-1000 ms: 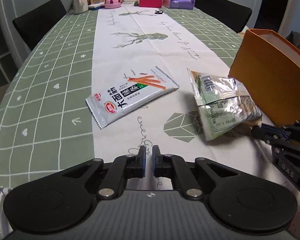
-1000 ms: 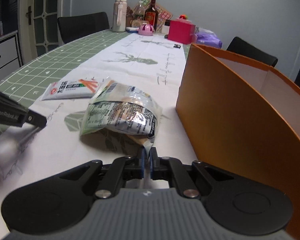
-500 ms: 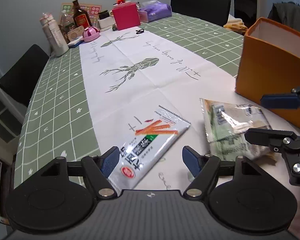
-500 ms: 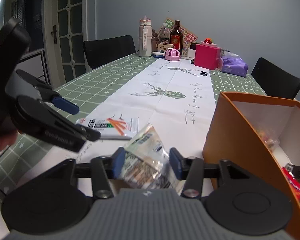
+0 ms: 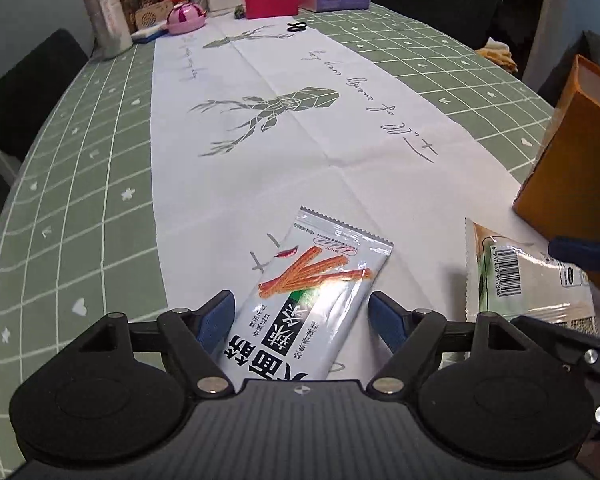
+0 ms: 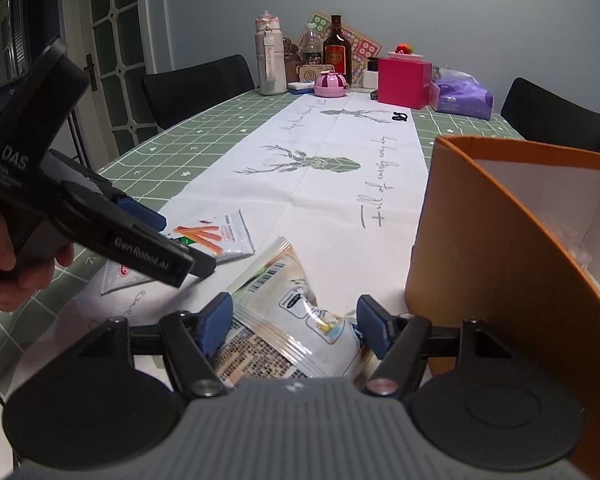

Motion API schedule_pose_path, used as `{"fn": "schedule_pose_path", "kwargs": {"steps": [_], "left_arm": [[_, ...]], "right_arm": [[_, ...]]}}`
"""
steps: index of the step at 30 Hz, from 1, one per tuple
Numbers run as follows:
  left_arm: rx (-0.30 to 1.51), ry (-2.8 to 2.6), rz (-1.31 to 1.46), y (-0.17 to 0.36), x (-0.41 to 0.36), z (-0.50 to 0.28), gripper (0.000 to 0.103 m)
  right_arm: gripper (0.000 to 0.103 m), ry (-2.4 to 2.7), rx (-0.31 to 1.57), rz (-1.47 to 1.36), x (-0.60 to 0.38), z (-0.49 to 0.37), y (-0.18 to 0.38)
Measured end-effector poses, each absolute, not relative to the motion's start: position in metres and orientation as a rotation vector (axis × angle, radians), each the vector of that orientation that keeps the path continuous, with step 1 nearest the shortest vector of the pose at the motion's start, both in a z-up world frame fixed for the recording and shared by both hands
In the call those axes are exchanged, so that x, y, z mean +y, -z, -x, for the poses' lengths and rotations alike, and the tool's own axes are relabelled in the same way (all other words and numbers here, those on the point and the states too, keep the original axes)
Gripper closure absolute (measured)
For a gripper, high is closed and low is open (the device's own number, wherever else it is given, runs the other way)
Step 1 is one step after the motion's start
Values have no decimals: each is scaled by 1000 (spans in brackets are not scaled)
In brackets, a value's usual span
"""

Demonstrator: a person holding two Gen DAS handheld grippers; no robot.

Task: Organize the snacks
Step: 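Lift the white noodle pack and green bag with both tools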

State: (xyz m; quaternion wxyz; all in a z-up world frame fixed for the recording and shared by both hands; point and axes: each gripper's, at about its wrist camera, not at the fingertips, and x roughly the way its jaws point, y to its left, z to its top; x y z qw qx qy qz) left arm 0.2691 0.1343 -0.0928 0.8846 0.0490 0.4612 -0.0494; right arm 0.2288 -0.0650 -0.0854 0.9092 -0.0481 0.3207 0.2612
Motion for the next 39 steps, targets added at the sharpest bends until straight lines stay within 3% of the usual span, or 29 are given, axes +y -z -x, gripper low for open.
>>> {"fn": "schedule_pose_path", "kwargs": {"steps": [4, 6, 17, 20, 28, 32, 34, 39], "left_arm": [[965, 75, -58, 89, 131, -257, 35], [983, 45, -32, 86, 127, -248, 38], [1040, 32, -7, 79, 91, -175, 40], [1046, 39, 4, 76, 81, -157, 40], [1062, 118, 33, 74, 53, -117, 40], [1059, 106, 12, 74, 47, -106, 39], [1055, 103, 14, 73, 47, -104, 34], [1039, 109, 21, 71, 49, -106, 20]], "right_arm": [[38, -501, 720, 42, -70, -223, 82], [43, -479, 743, 9, -75, -219, 79], [62, -404, 820, -124, -116, -171, 68], [80, -386, 831, -131, -127, -157, 63], [82, -381, 862, -146, -154, -119, 61], [77, -390, 824, -116, -165, -102, 56], [69, -407, 787, -95, -168, -94, 51], [33, -488, 752, -14, -162, -85, 47]]}}
